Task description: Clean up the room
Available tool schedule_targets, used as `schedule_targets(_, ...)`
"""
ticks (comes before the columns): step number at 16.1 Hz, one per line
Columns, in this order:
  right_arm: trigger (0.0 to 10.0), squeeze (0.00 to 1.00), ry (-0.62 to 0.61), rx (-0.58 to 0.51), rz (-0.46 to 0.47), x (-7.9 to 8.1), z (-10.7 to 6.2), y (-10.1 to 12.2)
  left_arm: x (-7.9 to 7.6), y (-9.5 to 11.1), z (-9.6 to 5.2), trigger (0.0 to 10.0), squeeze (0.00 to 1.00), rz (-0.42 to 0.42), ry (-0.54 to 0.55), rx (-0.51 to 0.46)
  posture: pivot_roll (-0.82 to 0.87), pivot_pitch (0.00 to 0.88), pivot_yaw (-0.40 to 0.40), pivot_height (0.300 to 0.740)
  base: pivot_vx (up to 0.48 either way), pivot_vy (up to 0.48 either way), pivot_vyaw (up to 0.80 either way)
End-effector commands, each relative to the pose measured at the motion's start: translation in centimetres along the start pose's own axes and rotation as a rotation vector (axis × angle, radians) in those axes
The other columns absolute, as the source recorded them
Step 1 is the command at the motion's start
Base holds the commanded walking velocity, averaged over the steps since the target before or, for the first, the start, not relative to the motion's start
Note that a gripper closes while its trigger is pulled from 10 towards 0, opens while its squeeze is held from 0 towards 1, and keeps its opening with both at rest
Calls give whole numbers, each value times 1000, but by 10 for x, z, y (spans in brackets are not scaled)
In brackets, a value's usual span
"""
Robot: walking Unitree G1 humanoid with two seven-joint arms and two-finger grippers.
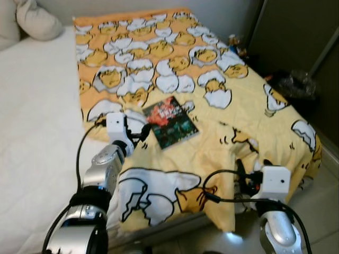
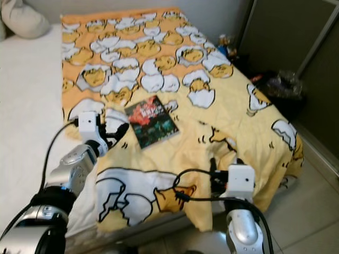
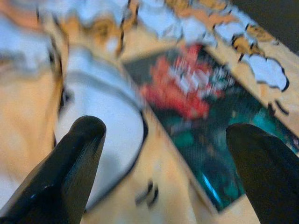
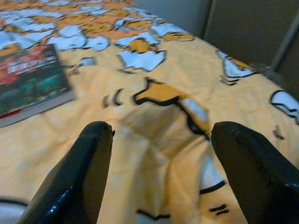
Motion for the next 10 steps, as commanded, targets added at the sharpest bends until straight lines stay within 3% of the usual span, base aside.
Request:
schedule_targets(1, 10000, 0, 35, -12, 3, 6, -3, 7, 0, -6, 2, 10000, 0, -79, 0, 31, -53, 185, 30, 740, 0, 0, 0)
schedule_targets(3, 10000, 0, 128, -25, -1, 19, -7, 15, 1, -17, 6, 10000, 0, -248, 15, 66, -75, 244, 32, 740, 0, 0, 0)
schedule_targets(4, 10000, 0, 151, -25, -5, 23, -12, 17, 0, -15, 7, 10000, 0, -272, 14, 58, -100, 261, 31, 740, 0, 0, 0)
schedule_targets(7, 10000, 0, 170, -27, -7, 26, -26, 24, -8, 4, 16, 10000, 0, -304, -7, -6, -147, 273, 39, 740, 0, 0, 0)
schedule_targets(10, 10000, 0, 164, 17, 5, 34, -47, 19, -6, 28, 16, 10000, 0, -252, -49, -78, -167, 266, 54, 740, 0, 0, 0)
Point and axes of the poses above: a point about 5 cm out from each wrist's last joint towards the gripper, its own z axis pointing out of the wrist towards the gripper, its own y axis along the axis of the wrist's last joint, x = y × z, the point moved 2 cm from there along z, pointing out of the wrist towards the gripper, and after that the axes turned 5 degrees about -z, right-handed, at the moved point
